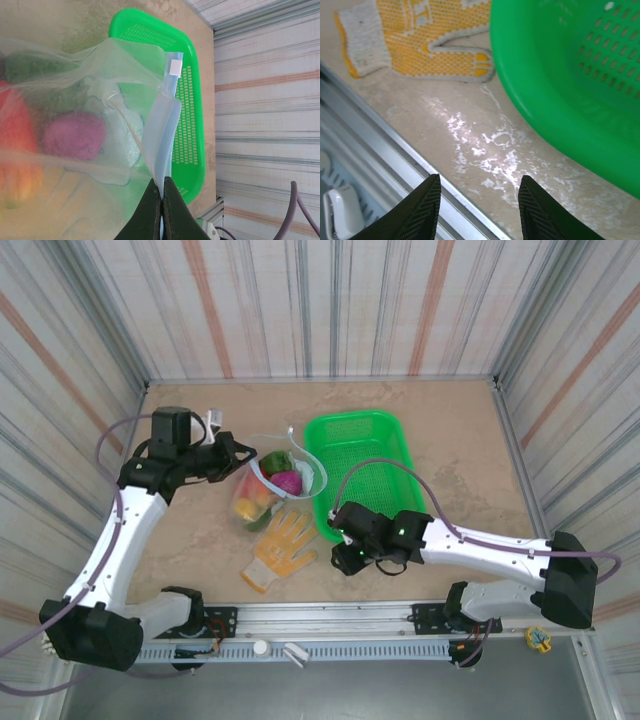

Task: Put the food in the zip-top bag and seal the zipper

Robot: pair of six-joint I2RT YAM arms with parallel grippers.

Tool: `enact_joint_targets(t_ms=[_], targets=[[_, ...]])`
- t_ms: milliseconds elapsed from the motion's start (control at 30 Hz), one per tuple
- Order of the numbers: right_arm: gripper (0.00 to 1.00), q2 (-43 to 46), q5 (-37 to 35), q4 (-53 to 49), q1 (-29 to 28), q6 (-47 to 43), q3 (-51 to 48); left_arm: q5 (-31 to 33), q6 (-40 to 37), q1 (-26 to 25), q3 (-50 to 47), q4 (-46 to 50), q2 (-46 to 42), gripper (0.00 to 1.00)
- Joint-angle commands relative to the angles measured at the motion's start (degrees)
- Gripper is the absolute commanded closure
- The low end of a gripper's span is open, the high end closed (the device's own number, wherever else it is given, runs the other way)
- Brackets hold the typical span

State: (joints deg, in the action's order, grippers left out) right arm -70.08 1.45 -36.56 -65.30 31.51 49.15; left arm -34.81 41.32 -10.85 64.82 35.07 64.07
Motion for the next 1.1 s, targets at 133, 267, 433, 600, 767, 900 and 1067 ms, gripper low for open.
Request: enact_joint_targets(t_ms=[133,267,433,600,767,900,1067], targets=[[0.43,0.93,-9.45,-6.37,3.56,1.77,-0.39,0.14,-0.17,0.74,-1.01,0.52,-5.09,1.0],[0.4,1.96,-13.65,-8.36,13.21,2.67,-0.83,1.57,-1.61,0.75,-0.06,2.16,-5.32,1.0],[0.37,0.68,-13.88,-6.03,29.16,1.06,-0.74,1.95,-1.15,0.74,-0.29,1.81,-5.62,1.0],[0.36,-4.8,-11.21,-0.11,39.05,0.93,3.98,2.51,-1.07,0.76,-0.73,1.54,-5.64,1.0],[0.33,-16.35,-4.75,6.15,45.09,0.25,11.82,0.56,-1.13,0.74,-0.88,0.64,-4.15,1.0],[0.3,-22.17,-6.15,6.16,46.73,-1.62,18.96,-0.85,-0.11,0.58,-1.6,-0.03,-3.29,1.0],[0.3,-14.24,-5.67,8.55,39.03,-9.15,20.6,-2.52,0.19,-0.47,-2.65,-0.36,-2.64,1.0]])
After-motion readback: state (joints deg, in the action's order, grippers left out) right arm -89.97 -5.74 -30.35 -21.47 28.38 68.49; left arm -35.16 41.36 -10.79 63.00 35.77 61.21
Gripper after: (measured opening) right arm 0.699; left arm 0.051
